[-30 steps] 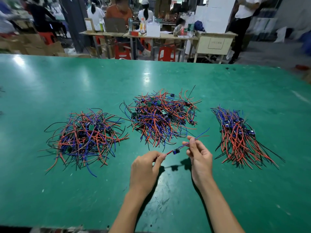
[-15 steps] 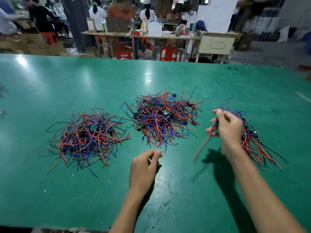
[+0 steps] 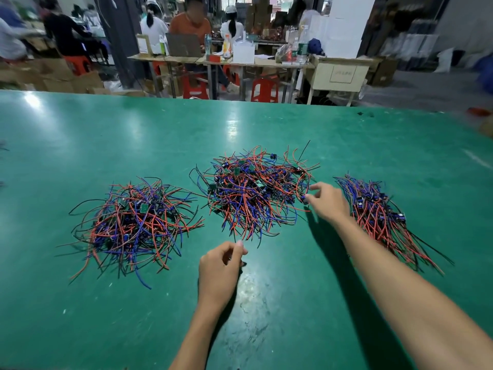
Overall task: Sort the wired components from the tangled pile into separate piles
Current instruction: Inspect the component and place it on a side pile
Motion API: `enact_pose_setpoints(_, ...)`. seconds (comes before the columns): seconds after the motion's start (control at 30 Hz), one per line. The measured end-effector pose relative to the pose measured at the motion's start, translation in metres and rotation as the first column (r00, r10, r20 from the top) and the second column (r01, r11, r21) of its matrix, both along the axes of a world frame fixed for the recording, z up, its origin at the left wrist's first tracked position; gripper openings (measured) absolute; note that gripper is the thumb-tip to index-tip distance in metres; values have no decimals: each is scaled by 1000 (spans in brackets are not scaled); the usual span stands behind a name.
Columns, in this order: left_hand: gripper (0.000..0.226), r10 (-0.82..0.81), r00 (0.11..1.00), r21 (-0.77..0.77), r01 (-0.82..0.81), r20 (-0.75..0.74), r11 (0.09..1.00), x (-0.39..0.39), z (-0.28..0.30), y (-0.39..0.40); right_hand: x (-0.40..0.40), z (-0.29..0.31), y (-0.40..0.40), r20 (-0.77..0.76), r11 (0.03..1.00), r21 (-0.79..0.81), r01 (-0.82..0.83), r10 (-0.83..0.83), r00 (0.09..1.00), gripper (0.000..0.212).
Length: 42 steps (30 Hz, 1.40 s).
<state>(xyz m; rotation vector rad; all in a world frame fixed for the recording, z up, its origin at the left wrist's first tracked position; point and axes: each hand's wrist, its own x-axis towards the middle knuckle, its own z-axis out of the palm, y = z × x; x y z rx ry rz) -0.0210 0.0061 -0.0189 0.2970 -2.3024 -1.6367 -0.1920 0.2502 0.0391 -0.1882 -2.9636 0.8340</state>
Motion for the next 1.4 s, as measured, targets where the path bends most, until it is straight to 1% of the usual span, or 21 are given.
enact_pose_setpoints(0.07,30,-5,1000,-6,5,-2,1000,0,-1,-2,1,-18,-14,2,1000,-6,18,-18,1000,36)
enact_pose_setpoints(0.2,31,-5,1000,11,5,-12,1000,-1,-2,-2,8,-36,-21,-133,995,-54,89,-96,987,19)
enact_pose_setpoints(0.3,30,-5,1000,34,6,-20,999,-2,-2,-2,27,-40,-20,-245,993,-89,79,-99,964,18)
enact_pose_setpoints(0.4,25,-20,999,10,20,-29,1000,-1,0,-1,58,-40,-26,-370,975,-213,66,-143,918,14)
enact_pose_setpoints(0.47,28,-46,999,-41,45,-26,998,0,2,2,82,-39,-36,-440,950,-313,8,-153,885,9)
enact_pose_setpoints(0.53,34,-91,996,-68,89,-15,994,-1,5,6,108,-38,-48,-493,919,-384,-92,-120,862,13)
enact_pose_setpoints(0.6,40,-153,988,-21,153,7,988,-2,9,12,132,-41,-61,-520,900,-391,-191,-46,853,17)
enact_pose_setpoints(0.67,41,-214,976,34,212,39,977,-4,12,15,149,-44,-70,-536,893,-342,-292,69,841,21)
enact_pose_setpoints(0.73,32,-277,960,114,272,35,956,-5,14,17,159,-46,-72,-537,873,-298,-386,181,824,26)
enact_pose_setpoints(0.8,22,-300,954,257,292,-9,921,-5,15,19,163,-45,-71,-501,846,-288,-450,267,823,29)
enact_pose_setpoints(0.83,20,-293,956,312,286,-27,906,-5,16,19,163,-43,-70,-474,835,-300,-460,288,832,29)
enact_pose_setpoints(0.9,17,-292,956,369,285,-38,884,-3,17,17,163,-41,-67,-443,826,-331,-457,292,848,30)
enact_pose_setpoints(0.97,16,-302,952,383,295,-43,875,0,15,16,163,-39,-66,-432,815,-355,-458,292,853,31)
enact_pose_setpoints(1.03,14,-293,955,369,291,-52,883,3,12,15,162,-39,-67,-408,770,-434,-468,295,864,35)
enact_pose_setpoints(1.1,14,-283,957,348,286,-60,893,4,11,16,161,-38,-66,-330,676,-591,-441,297,896,43)
enact_pose_setpoints(1.17,15,-284,956,361,289,-67,887,6,10,15,160,-38,-62,-257,550,-738,-392,308,916,50)
enact_pose_setpoints(1.23,15,-297,952,373,302,-73,877,7,11,15,158,-39,-59,-239,452,-816,-360,302,923,50)
enact_pose_setpoints(1.3,15,-271,959,350,282,-79,893,8,12,16,158,-41,-59,-228,418,-847,-330,275,934,45)
enact_pose_setpoints(1.4,16,-139,981,343,177,-134,922,5,23,7,156,-41,-60,-209,423,-857,-294,236,949,33)
